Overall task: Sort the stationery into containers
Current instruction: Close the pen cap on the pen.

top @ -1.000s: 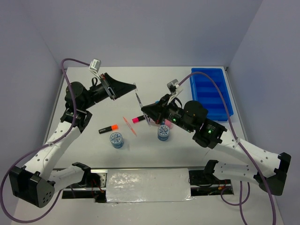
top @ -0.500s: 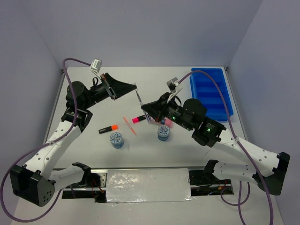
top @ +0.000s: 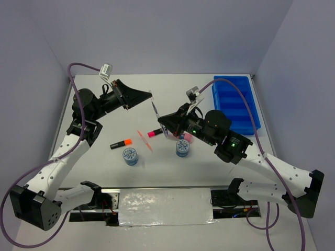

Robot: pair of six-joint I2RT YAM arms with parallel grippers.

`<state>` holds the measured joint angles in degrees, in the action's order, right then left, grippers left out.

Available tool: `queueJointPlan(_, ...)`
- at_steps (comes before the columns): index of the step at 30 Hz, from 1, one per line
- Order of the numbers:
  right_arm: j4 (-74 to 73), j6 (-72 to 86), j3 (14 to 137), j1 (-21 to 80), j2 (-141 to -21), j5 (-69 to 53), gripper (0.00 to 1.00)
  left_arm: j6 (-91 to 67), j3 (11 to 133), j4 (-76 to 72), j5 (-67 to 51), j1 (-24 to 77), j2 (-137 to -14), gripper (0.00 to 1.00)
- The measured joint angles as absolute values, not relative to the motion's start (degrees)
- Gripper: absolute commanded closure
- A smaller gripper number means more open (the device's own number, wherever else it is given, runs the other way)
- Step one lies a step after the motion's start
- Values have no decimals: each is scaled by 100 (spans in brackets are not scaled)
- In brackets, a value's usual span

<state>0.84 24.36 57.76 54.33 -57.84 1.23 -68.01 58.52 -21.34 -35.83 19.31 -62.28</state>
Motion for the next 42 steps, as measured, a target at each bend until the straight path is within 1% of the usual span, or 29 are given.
queueJointPlan(26, 64, 2460, 5787, 5336, -5808, 123, 100, -6792, 5774, -2209, -3588, 1931, -6204, 100)
queueJointPlan(42, -60, 2486, 6211, 5266, -6077, 34, 100, -6753, 5704, -2285, -3632, 1922, -6136, 100)
